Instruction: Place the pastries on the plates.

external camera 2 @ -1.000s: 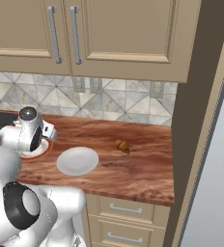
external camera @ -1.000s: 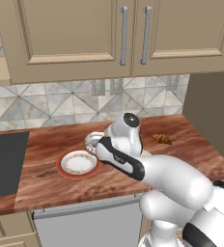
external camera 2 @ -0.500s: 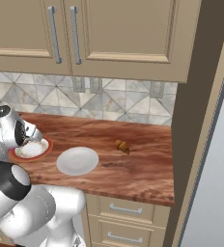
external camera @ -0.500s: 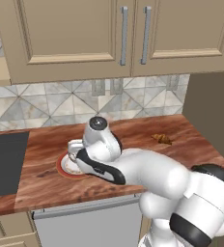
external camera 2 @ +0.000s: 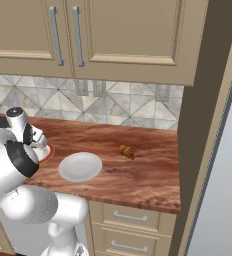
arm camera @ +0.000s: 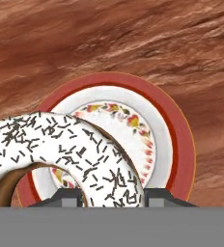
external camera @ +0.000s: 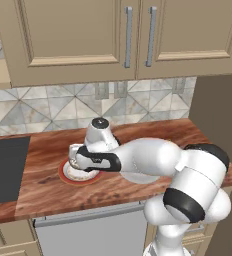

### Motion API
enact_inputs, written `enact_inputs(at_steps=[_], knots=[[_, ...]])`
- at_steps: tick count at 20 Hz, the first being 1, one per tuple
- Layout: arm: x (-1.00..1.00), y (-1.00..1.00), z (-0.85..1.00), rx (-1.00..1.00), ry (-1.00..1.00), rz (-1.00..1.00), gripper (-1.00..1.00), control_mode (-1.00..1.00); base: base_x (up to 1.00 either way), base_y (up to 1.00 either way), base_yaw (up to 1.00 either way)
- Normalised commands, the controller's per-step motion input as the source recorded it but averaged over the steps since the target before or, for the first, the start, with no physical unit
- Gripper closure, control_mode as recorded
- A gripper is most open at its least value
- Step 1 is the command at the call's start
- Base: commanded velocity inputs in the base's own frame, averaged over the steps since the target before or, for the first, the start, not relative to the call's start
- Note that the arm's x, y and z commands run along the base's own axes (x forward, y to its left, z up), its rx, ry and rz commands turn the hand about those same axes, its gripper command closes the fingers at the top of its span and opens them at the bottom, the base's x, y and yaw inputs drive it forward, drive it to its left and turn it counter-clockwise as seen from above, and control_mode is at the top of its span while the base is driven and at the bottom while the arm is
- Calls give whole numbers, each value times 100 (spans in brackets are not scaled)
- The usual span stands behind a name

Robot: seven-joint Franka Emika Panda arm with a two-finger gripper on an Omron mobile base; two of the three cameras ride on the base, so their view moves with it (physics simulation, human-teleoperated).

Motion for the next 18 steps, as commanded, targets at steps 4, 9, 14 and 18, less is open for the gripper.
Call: enact_inputs(at_steps=[4,9,14,18], knots=[[34,44,-34,0,-3,0,100,-100,0,0,0],[8,9,-10,0,0,0,-100,-100,0,0,0],[18,-5,41,10,-2,-5,-100,-100,0,0,0],[29,-64,70,7,0,-14,-100,-100,0,0,0]])
